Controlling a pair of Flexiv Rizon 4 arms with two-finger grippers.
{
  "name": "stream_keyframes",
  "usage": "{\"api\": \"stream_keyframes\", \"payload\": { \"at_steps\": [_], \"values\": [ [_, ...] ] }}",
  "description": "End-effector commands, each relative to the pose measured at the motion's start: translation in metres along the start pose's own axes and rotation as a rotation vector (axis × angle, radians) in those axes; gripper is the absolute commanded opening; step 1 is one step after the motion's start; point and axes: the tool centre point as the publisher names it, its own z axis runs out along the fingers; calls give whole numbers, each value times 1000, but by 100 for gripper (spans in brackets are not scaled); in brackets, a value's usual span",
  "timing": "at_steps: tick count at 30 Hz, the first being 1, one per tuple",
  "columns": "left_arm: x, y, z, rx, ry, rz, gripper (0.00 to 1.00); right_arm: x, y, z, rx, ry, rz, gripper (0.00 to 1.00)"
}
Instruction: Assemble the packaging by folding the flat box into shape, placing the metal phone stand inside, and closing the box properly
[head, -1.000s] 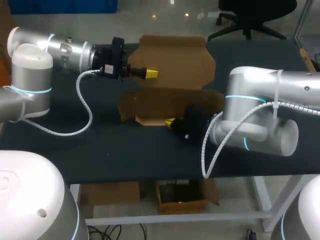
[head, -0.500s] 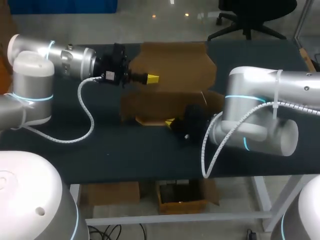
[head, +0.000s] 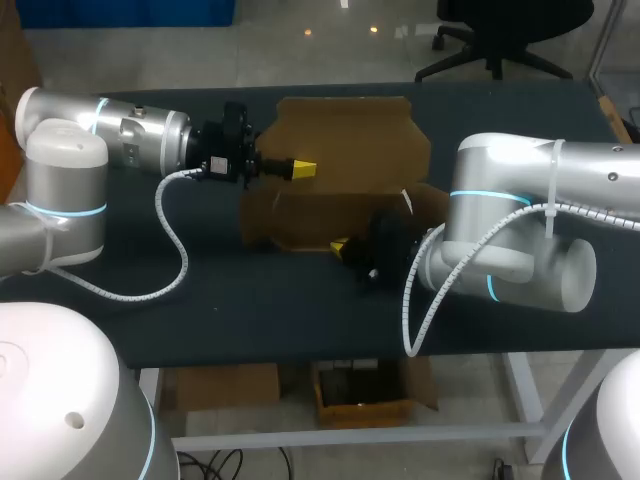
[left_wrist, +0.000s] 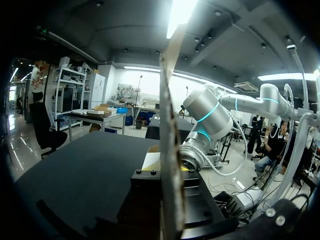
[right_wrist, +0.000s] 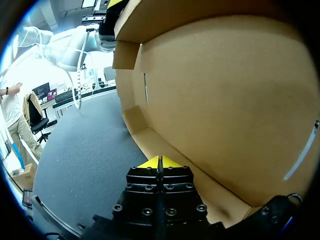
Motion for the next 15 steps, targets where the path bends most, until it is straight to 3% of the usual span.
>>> {"api": "stream_keyframes", "payload": {
  "at_steps": [1,15],
  "values": [
    [-2,6,3,0,0,5,0,2,-4,7,1,1,1,0],
    [-5,8,4,-6,-5,9,0,2,-5,7,1,1,2,0]
  ]
}}
